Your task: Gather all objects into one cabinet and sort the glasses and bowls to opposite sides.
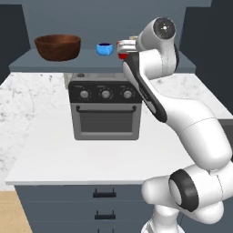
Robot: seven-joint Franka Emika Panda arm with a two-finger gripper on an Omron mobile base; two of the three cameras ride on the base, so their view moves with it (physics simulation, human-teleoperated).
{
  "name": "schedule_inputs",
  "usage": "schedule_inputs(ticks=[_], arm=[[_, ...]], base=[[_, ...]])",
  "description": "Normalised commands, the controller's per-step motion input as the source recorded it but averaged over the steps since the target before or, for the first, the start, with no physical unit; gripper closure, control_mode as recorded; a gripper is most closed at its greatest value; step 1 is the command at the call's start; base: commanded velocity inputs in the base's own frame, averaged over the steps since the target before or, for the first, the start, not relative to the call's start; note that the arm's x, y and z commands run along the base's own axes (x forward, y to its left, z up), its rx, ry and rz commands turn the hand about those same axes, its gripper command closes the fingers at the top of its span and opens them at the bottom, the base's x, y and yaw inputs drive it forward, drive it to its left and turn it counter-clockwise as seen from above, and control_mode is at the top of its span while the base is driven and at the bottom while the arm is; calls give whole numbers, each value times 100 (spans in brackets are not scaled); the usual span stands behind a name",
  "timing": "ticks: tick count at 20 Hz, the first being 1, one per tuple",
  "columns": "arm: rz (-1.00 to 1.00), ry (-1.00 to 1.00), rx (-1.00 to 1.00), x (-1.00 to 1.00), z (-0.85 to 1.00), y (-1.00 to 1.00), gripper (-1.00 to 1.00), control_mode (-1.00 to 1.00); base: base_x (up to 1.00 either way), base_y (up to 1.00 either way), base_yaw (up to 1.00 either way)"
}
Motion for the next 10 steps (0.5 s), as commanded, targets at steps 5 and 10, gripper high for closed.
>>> schedule_inputs(ticks=[5,10], arm=[[0,0,0,0,0,0,100,100],[0,0,0,0,0,0,100,100]], base=[[0,0,17],[7,5,14]])
